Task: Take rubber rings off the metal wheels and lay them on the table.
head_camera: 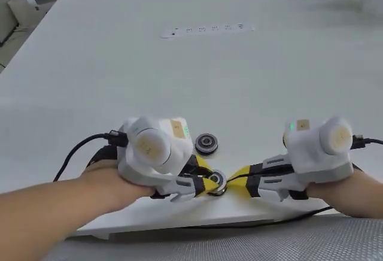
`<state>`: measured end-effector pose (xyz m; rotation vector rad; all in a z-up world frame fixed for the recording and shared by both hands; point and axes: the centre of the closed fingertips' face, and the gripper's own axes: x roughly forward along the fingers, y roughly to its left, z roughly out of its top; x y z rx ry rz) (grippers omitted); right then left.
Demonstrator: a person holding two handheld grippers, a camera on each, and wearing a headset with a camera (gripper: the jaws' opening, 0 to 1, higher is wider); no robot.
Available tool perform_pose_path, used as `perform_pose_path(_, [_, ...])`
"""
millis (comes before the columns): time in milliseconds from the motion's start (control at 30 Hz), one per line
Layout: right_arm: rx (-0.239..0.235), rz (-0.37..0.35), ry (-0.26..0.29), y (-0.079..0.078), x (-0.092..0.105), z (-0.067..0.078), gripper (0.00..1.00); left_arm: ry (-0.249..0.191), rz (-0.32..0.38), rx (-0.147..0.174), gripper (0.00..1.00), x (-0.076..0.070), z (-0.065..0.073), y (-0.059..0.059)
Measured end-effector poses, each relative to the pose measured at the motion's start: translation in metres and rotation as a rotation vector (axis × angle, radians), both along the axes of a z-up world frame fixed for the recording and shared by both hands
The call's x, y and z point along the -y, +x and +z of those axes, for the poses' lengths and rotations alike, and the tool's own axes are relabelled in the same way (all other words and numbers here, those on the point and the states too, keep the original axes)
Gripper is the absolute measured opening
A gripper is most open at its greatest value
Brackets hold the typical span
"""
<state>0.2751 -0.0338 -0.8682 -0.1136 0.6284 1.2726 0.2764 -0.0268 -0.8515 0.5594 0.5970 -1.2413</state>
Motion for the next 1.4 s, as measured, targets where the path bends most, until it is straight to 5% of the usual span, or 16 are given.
perform_pose_path(167, [-0.124,-0.064,0.070,0.001,0.000,0.001,0.00,0.006,0.001,0.002,0.12,0.000,0.000,0.000])
perform_pose_path(333, [-0.157,-0.090,0.095,0.001,0.002,0.004,0.00,0.009,0.007,0.008,0.12,0.000,0.000,0.000])
perform_pose_path(533, [-0.256,-0.166,0.195,0.000,0.001,0.016,0.00,0.011,0.004,0.010,0.12,0.000,0.000,0.000])
perform_pose_path(1400, [-0.269,-0.141,0.223,0.001,-0.004,0.022,0.00,0.026,0.014,0.016,0.12,0.000,0.000,0.001])
